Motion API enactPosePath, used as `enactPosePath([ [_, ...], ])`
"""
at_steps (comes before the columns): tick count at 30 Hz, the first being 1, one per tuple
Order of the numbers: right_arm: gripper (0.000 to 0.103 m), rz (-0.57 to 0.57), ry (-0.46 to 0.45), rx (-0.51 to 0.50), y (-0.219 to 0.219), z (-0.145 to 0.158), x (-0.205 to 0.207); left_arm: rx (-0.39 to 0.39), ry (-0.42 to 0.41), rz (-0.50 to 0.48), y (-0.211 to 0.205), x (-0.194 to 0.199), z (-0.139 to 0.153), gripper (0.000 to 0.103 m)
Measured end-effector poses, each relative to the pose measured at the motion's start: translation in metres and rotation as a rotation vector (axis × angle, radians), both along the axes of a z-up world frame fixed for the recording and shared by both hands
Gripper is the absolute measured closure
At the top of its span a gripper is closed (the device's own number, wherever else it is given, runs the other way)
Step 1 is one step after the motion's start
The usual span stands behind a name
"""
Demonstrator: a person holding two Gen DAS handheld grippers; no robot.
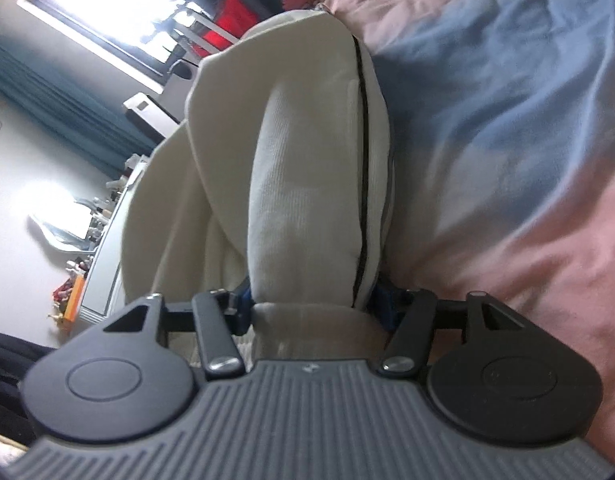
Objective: Fold clothes
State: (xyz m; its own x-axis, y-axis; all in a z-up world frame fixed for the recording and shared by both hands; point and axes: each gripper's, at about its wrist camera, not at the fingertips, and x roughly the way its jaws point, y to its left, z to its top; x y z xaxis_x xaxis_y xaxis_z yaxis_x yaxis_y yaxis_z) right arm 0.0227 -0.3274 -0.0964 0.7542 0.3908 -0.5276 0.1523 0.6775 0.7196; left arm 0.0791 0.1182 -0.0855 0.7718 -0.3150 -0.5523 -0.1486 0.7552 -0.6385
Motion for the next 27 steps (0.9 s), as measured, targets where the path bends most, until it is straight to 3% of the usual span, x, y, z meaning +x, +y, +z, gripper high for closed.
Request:
enactPosePath([
  [1,0.067,0.004,-0.001,0.002,0.001,0.001,-0.004,-0.005,-0.014,0.006,0.001,-0.001,0.005,0.077],
  [3,0.07,0.013,-0.009,0.046,0.004,0.006,-0.014,-0.014,-0.043,0.019,0.004,-0.004,0.015,0.084],
  [6,0.073,0.025,-0.046,0.104,0.021,0.021,-0.035,0.006,-0.093,0.039,0.012,-0.005,0.048,0.085],
  [9,0.074,0.054,-0.094,0.144,0.057,0.04,-0.056,0.072,-0.136,0.053,0.031,0.006,0.088,0.086],
  [14,0.075,0.149,-0.133,0.279,0.153,0.054,-0.06,0.177,-0.18,0.112,0.086,0.033,0.16,0.086],
  [19,0.075,0.283,-0.143,0.318,0.268,0.076,-0.02,0.289,-0.176,0.202,0.148,0.073,0.213,0.086],
  [22,0.075,0.35,-0.143,0.299,0.33,0.077,0.012,0.363,-0.122,0.274,0.192,0.108,0.212,0.086],
  [27,0.075,0.434,-0.08,0.305,0.403,0.049,0.062,0.449,-0.016,0.338,0.262,0.166,0.166,0.085],
])
